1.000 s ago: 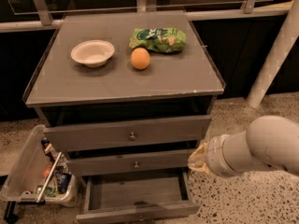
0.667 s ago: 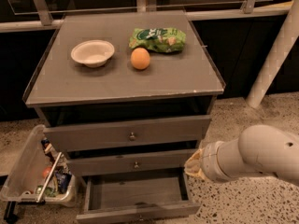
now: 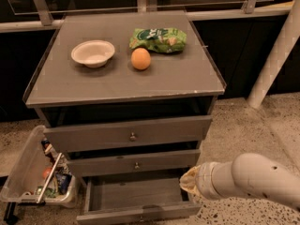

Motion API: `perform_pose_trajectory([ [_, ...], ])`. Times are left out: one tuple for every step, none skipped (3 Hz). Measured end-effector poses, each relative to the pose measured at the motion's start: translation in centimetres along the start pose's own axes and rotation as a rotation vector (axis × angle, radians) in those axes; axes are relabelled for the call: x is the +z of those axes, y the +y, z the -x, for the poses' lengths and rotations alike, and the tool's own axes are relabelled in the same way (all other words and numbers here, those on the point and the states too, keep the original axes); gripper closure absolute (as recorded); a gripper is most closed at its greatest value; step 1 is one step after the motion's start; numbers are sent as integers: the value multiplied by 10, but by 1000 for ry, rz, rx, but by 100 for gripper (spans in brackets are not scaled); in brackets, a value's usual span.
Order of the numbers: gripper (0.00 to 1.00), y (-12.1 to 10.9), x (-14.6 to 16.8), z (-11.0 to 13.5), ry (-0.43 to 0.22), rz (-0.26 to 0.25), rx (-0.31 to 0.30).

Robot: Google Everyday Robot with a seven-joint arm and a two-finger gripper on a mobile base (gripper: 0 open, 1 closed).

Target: Close bottom drawer

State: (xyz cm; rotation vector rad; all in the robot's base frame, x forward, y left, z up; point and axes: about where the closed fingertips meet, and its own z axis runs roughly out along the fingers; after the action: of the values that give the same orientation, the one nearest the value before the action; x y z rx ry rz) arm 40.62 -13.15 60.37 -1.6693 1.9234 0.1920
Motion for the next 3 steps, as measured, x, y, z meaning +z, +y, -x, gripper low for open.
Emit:
perform_pose_trajectory([
  [100, 5, 36, -33, -17, -27, -3],
  [100, -8, 71, -69, -20, -22, 39],
  [100, -33, 99, -122, -1, -14, 147],
])
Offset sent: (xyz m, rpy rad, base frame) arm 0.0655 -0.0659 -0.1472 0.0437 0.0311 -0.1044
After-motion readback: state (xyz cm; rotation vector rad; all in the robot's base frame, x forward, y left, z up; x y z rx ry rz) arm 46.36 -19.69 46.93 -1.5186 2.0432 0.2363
